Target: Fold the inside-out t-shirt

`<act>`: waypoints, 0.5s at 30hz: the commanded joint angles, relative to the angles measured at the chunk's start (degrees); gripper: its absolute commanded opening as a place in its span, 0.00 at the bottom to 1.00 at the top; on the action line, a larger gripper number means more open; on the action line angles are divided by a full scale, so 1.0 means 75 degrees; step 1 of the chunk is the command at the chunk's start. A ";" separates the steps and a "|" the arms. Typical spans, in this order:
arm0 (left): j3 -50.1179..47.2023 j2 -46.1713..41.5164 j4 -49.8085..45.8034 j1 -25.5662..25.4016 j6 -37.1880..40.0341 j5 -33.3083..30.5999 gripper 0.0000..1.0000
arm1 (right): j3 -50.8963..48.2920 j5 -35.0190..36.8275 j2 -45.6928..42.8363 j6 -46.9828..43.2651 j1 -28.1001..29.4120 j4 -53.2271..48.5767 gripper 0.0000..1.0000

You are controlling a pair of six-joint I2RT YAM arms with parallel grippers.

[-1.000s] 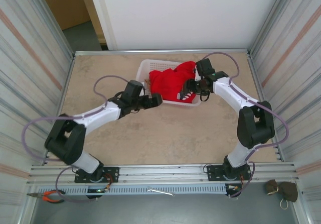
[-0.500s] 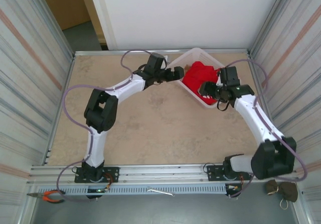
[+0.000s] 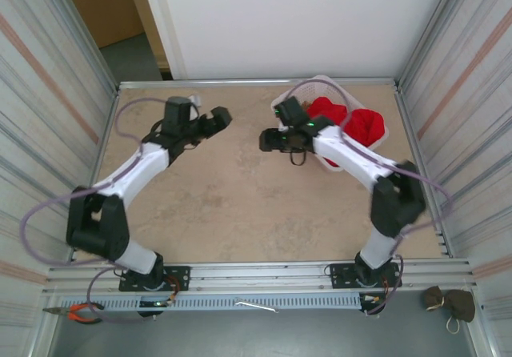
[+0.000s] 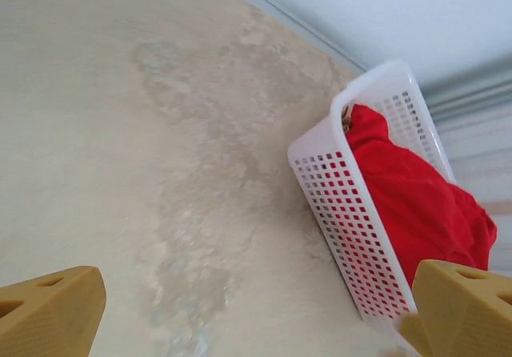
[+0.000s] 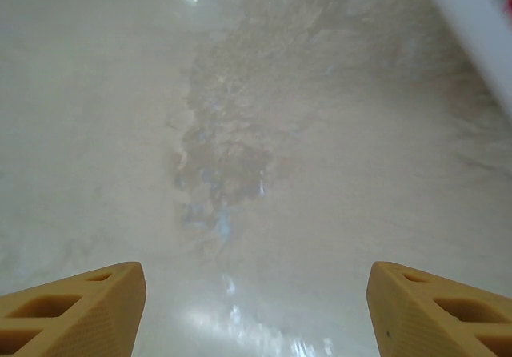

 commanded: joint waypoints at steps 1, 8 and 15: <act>-0.0852 -0.1000 -0.0290 0.0014 -0.0271 -0.0108 0.99 | 0.1321 0.1539 0.1267 0.0648 0.0254 -0.0336 0.72; -0.1998 -0.2520 -0.0835 0.0176 -0.0268 -0.0083 0.99 | 0.2770 0.3150 0.2702 0.2023 -0.0246 -0.0751 0.74; -0.2779 -0.3635 -0.1353 0.0225 -0.0311 -0.0107 0.99 | 0.2673 0.2875 0.2810 0.2438 -0.1418 -0.0415 0.75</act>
